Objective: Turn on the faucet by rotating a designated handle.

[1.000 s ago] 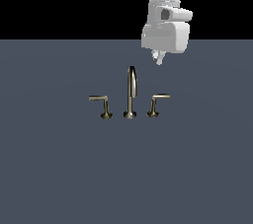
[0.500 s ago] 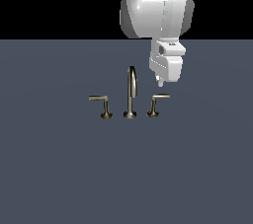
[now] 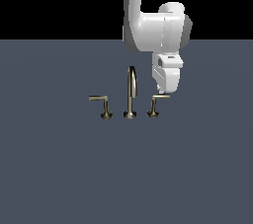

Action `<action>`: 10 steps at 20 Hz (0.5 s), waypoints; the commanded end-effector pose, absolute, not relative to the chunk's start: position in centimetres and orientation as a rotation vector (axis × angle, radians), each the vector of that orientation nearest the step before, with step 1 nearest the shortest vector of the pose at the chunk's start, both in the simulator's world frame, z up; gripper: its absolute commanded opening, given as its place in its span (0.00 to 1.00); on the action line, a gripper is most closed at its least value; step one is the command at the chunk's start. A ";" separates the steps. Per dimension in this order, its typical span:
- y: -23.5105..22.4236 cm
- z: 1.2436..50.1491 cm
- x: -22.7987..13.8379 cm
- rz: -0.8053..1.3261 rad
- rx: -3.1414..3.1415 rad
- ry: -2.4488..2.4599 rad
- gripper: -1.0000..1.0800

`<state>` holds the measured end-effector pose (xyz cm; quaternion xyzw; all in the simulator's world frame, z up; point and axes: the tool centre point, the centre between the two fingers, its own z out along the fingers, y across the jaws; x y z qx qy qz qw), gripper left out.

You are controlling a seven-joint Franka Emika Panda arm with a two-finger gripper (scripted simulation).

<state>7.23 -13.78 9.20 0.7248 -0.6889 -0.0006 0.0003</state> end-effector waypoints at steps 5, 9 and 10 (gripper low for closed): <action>-14.0 9.1 7.0 -0.001 2.273 -2.168 0.00; -14.7 9.1 5.7 -0.001 2.273 -2.169 0.00; -14.9 9.1 5.4 -0.001 2.273 -2.169 0.00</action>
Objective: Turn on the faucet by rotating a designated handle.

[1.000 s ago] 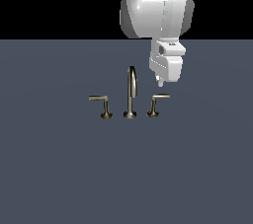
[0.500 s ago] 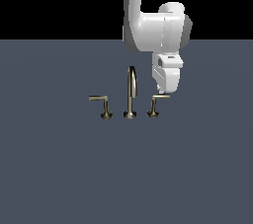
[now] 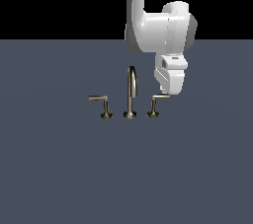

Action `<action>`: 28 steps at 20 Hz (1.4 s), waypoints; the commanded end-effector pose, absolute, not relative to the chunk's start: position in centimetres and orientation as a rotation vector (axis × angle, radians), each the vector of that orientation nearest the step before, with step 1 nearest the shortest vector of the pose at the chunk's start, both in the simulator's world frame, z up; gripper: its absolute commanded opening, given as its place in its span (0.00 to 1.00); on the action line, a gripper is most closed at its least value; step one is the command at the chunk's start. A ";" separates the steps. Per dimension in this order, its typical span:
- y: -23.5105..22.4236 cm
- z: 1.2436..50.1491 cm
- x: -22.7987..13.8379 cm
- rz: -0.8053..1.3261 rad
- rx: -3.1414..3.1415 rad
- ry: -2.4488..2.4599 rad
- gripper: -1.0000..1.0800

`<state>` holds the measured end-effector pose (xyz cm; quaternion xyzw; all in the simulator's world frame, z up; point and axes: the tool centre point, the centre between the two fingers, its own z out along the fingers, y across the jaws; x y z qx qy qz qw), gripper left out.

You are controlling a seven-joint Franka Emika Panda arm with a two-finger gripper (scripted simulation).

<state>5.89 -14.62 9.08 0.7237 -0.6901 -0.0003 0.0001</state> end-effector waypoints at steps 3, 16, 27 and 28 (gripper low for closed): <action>-15.5 9.1 4.5 -0.001 2.273 -2.169 0.00; -15.0 9.1 1.8 0.005 2.280 -2.167 0.00; -14.2 9.1 -0.2 0.013 2.278 -2.170 0.00; -13.9 9.1 -0.5 0.012 2.278 -2.170 0.00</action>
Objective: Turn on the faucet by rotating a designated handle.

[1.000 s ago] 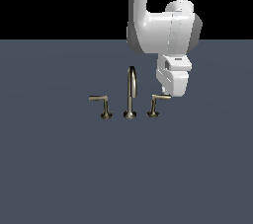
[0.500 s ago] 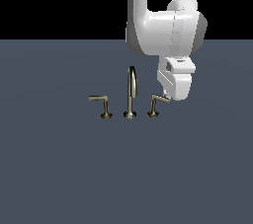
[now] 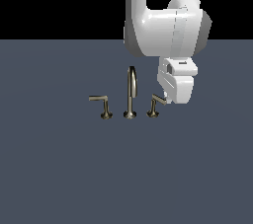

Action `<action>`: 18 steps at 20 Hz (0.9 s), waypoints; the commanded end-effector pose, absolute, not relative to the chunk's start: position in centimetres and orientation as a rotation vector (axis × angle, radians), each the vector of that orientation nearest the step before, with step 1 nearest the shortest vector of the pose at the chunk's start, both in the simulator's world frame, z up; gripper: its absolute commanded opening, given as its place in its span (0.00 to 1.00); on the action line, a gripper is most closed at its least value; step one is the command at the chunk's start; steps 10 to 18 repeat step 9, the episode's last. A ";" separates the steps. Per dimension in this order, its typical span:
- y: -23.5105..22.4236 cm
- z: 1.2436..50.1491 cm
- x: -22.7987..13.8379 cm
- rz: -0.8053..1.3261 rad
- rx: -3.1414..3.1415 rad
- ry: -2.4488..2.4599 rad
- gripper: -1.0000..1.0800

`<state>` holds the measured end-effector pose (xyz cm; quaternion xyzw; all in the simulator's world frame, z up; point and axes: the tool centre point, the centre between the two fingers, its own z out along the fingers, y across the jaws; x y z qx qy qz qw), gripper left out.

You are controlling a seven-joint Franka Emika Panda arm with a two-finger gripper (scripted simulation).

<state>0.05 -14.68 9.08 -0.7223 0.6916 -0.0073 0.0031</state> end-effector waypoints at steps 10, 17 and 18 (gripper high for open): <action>-11.5 9.1 -2.6 -0.002 -2.272 2.169 0.00; -11.5 9.1 -2.6 -0.002 -2.272 2.169 0.00; -11.5 9.1 -2.6 -0.002 -2.272 2.169 0.00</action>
